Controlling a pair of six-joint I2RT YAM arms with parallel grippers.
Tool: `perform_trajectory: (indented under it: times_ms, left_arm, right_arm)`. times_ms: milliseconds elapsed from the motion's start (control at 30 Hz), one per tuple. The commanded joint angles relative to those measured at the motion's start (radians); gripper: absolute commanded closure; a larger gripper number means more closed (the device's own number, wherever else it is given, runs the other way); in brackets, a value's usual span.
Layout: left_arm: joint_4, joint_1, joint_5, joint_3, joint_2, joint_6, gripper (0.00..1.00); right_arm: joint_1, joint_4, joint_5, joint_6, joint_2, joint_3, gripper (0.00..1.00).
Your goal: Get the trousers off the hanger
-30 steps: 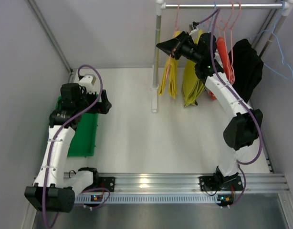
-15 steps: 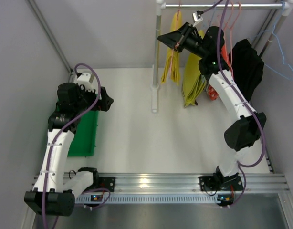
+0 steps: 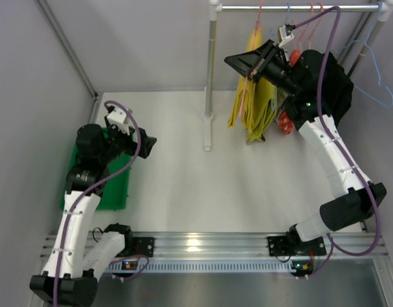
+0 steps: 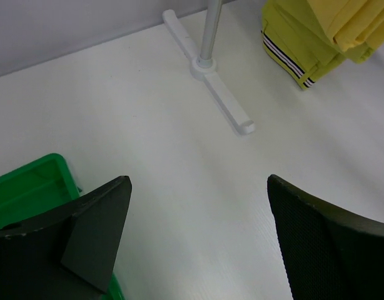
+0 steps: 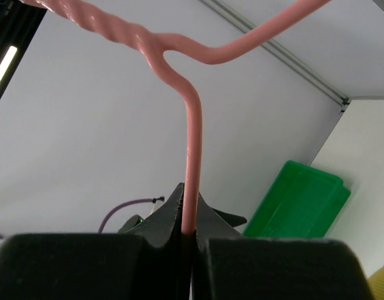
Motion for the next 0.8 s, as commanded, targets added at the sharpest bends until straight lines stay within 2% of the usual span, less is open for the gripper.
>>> perform_trajectory:
  times_ms: [0, 67, 200, 367, 433, 500, 767]
  left_arm:
    - [0.175, -0.141, -0.08, -0.04, -0.041, 0.08, 0.06]
    - [0.182, -0.231, -0.206, -0.02, -0.026, 0.133, 0.06]
    - [0.239, -0.449, -0.328, 0.032, 0.037, 0.184, 0.01]
    - [0.377, -0.604, -0.424, 0.068, 0.091, 0.152, 0.01]
    - [0.421, -0.689, -0.505, 0.053, 0.105, 0.16, 0.01]
    - [0.533, -0.753, -0.542, 0.043, 0.123, 0.177, 0.01]
    - [0.794, -0.845, -0.651, 0.052, 0.25, 0.24, 0.01]
  right_arm:
    - [0.027, 0.161, 0.077, -0.081, -0.111, 0.064, 1.0]
    - [0.049, 0.153, 0.088, -0.081, -0.126, 0.067, 1.0]
    - [0.082, 0.14, 0.104, -0.118, -0.144, 0.059, 1.0]
    - [0.11, 0.129, 0.11, -0.153, -0.163, 0.052, 1.0]
    - [0.119, 0.124, 0.11, -0.165, -0.161, 0.067, 1.0]
    - [0.128, 0.112, 0.11, -0.172, -0.16, 0.094, 1.0]
    - [0.193, 0.06, 0.145, -0.192, -0.16, 0.145, 1.0]
